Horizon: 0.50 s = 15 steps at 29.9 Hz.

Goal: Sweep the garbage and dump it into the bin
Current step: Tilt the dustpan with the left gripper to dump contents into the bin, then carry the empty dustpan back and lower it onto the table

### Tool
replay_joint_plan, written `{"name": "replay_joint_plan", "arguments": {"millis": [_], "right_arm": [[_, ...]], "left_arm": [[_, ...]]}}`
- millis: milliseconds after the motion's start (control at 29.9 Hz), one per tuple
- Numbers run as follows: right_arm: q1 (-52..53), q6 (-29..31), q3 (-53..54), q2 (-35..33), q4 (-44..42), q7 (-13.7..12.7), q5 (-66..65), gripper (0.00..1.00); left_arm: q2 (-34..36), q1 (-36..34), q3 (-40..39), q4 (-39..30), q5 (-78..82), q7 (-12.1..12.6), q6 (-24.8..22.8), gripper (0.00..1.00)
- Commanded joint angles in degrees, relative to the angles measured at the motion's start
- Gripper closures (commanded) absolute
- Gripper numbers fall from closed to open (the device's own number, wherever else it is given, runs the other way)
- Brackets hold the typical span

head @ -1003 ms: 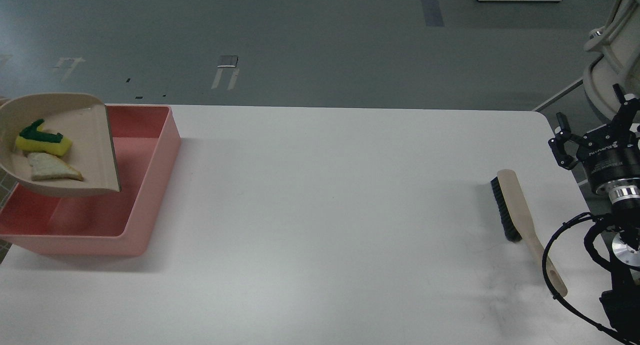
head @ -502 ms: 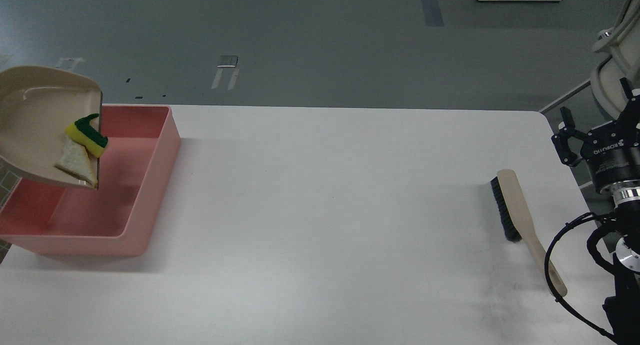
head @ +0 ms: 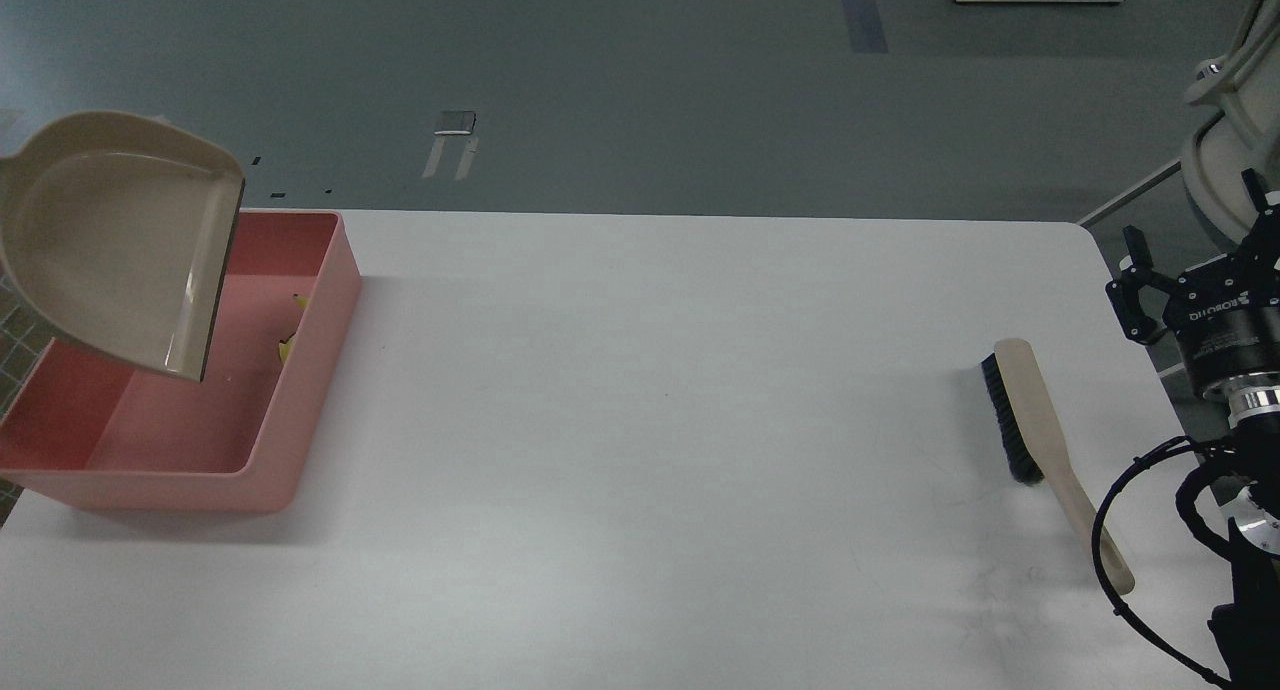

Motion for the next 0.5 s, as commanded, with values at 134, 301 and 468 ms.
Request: {"name": "replay_joint_plan", "arguments": {"millis": [134,301,468], "right_arm": [[-0.1,0.0,0.2,-0.9,0.2,0.0,0.0,0.01],[-0.1,0.0,0.4,-2.2,0.3,0.0,0.0,0.01],[-0.2,0.0,0.6,-3.3,0.2,0.0,0.0,0.01]], "left_arm": [[-0.8,-3.2,-0.3,-7.9,-11.2,5.5,-1.8,0.84],[-8.1,-3.0,-0.1,-16.8,-14.2,14.3,-1.9,0.84],[-18.2,-6.2,2.0,-24.9,-14.1,26.9,-1.7,0.84]]}}
